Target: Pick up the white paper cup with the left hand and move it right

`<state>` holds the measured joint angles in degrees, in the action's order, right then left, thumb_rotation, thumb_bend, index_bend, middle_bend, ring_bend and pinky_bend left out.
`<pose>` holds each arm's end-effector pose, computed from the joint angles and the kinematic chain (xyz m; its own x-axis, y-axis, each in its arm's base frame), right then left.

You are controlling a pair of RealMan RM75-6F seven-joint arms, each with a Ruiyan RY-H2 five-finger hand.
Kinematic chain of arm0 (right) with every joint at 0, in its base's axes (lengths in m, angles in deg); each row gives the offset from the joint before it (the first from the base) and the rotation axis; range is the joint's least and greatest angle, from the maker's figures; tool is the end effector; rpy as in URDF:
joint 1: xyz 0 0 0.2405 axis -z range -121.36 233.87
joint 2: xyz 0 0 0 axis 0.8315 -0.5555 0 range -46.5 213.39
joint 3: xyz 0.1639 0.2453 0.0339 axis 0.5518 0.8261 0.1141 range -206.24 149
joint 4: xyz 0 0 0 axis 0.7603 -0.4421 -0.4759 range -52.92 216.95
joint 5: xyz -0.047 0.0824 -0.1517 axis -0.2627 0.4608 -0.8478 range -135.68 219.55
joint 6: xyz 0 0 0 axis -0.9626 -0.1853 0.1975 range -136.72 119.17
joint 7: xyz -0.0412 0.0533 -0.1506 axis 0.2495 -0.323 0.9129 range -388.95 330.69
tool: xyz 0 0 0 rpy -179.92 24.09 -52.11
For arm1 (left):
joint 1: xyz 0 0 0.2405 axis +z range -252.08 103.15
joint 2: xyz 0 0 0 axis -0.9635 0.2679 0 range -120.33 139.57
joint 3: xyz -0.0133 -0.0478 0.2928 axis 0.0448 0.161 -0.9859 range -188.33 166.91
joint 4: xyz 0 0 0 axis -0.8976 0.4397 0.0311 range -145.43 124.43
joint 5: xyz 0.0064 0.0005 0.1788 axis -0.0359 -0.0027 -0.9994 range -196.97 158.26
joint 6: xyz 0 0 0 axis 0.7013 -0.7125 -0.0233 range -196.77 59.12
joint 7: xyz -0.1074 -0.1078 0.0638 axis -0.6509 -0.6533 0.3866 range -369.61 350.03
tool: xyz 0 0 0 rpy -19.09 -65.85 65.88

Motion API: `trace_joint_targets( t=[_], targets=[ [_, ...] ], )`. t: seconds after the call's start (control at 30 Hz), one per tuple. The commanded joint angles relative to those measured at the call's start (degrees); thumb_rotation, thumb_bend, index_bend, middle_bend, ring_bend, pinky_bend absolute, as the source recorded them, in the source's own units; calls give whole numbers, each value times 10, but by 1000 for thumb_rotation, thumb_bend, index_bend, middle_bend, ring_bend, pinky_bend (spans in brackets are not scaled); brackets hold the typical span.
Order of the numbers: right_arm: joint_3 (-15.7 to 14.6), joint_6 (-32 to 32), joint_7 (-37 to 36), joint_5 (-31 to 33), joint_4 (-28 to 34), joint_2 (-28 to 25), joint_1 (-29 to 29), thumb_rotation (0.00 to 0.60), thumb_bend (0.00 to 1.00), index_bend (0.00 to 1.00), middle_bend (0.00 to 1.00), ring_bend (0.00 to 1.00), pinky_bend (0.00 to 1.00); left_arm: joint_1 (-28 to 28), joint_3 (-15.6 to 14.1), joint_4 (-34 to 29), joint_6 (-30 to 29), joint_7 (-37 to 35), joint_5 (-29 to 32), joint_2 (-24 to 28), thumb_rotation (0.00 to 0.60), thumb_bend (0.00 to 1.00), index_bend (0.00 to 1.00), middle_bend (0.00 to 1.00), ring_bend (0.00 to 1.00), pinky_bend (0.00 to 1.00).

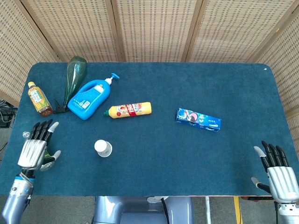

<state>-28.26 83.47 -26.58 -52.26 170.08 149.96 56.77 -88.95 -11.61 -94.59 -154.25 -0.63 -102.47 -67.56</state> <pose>-0.3367 -0.1625 0.1989 0.4663 0.0443 0.8835 -0.8814 -0.0627 0.4683 -0.3186 0.2479 0.1284 0.4700 -0.0054 0.8826 0.8758 -0.1212 -0.4671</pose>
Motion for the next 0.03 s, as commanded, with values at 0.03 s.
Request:
trace_joint_targets(
  t=[0.03],
  targets=[
    [-1,1,1,-1,0,0,1,600,131,0,0,0,0,38,-6,-39,-41,45,4,31,600,251,0,0,0,0]
  ],
)
